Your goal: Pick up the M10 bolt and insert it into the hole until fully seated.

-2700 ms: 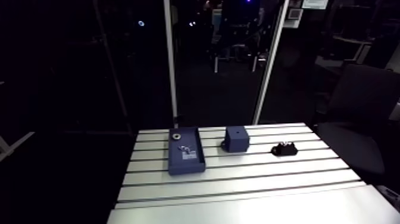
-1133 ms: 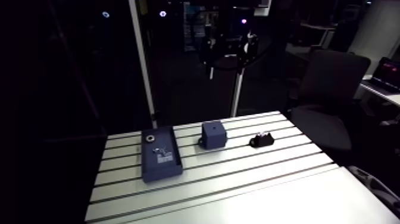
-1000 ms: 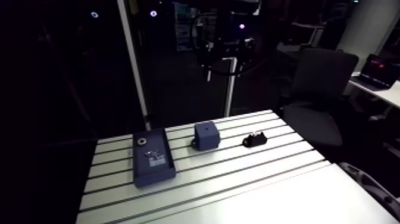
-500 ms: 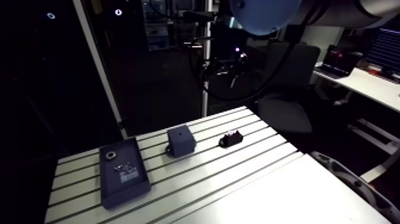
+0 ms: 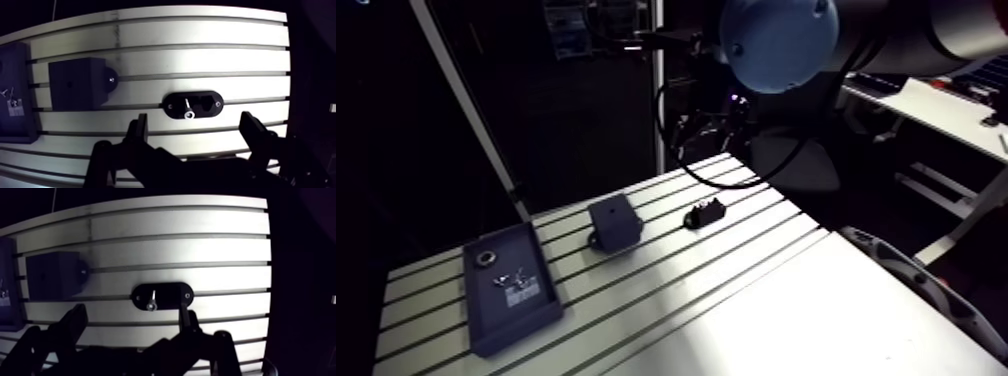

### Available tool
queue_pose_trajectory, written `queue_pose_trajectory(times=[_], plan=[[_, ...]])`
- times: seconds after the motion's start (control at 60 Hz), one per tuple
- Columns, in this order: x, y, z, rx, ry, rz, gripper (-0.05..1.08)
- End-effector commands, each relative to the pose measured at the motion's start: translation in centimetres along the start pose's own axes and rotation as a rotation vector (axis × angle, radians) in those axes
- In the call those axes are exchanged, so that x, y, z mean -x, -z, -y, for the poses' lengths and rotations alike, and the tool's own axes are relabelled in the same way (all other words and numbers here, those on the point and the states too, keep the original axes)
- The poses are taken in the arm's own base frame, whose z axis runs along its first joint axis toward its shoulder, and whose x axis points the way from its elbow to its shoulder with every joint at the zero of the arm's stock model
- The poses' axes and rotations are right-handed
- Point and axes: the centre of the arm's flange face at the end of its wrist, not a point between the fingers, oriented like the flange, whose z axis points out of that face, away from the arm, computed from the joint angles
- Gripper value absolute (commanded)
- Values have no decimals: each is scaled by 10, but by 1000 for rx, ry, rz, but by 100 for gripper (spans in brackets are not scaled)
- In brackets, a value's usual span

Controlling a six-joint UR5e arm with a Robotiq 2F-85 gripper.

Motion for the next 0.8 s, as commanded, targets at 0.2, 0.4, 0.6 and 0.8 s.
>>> queue_pose_trajectory(times=[0.2,0.4,0.6,0.8], plan=[[-1,-17,-9,-12,95,23,1],[1,-28,-10,-19,111,44,1],[7,-39,-12,8,111,86,1],[11,-47,-11,0,108,102,2]])
